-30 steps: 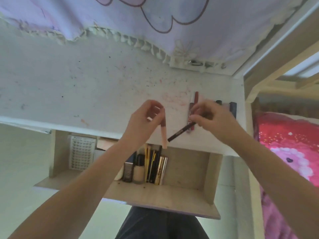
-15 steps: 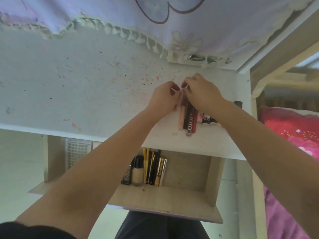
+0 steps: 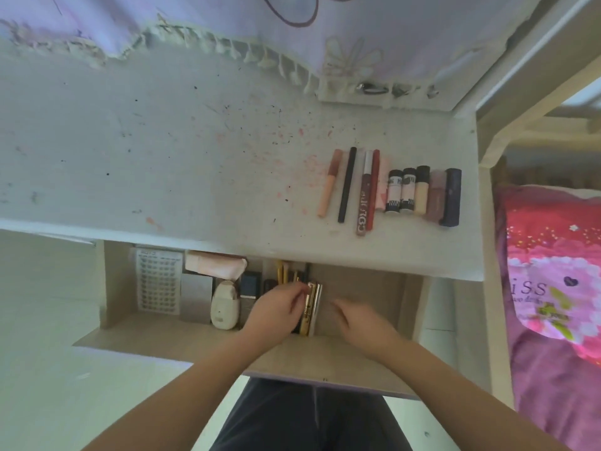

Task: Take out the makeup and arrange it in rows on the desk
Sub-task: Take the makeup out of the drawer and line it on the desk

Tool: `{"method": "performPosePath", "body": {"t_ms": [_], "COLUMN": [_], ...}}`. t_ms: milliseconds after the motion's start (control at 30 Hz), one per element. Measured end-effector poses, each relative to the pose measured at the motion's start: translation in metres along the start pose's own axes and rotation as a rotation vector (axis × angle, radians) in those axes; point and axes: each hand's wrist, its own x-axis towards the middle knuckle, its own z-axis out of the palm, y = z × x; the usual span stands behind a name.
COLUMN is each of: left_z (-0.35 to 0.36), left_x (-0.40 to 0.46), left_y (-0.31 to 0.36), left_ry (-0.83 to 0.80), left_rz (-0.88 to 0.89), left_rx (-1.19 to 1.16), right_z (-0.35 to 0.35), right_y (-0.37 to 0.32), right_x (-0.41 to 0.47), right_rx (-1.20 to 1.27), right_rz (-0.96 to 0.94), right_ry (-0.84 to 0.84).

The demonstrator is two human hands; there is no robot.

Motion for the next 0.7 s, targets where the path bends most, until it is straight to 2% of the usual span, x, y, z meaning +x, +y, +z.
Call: {"method": "performPosePath", "body": {"t_ms": [100,200,333,533,700], "left_z": [0.019,0.027,0.03,0.024,-0.002], "left_x": [0.017,0.031,0.039,0.037,0.034], "left_y": [-0.01,-0.011,-0.007,-0.013,-0.014], "left_ry": [-0.101,-0.188,-0.254,-0.233,-0.3], "left_rz": [0.01,-0.043,0.004,0.029,0.107], "left_rx": [0.169,0.306,0.431,0.346,0.075], "right_z": [0.016,0.022,0.03,0.039,0.03], "right_y": [0.012,0.004,-0.004,-0.007,-0.02], "right_x": [0.024,0.041,0.056,0.058,0.051], "right_rx": [0.07,0.146,0.197,0.196,0.222], "right_rz": [0.122,0.11,0.178,0.266,0.202], "right_ry": [-0.023,0.026,0.057,0.211,0.259]}}
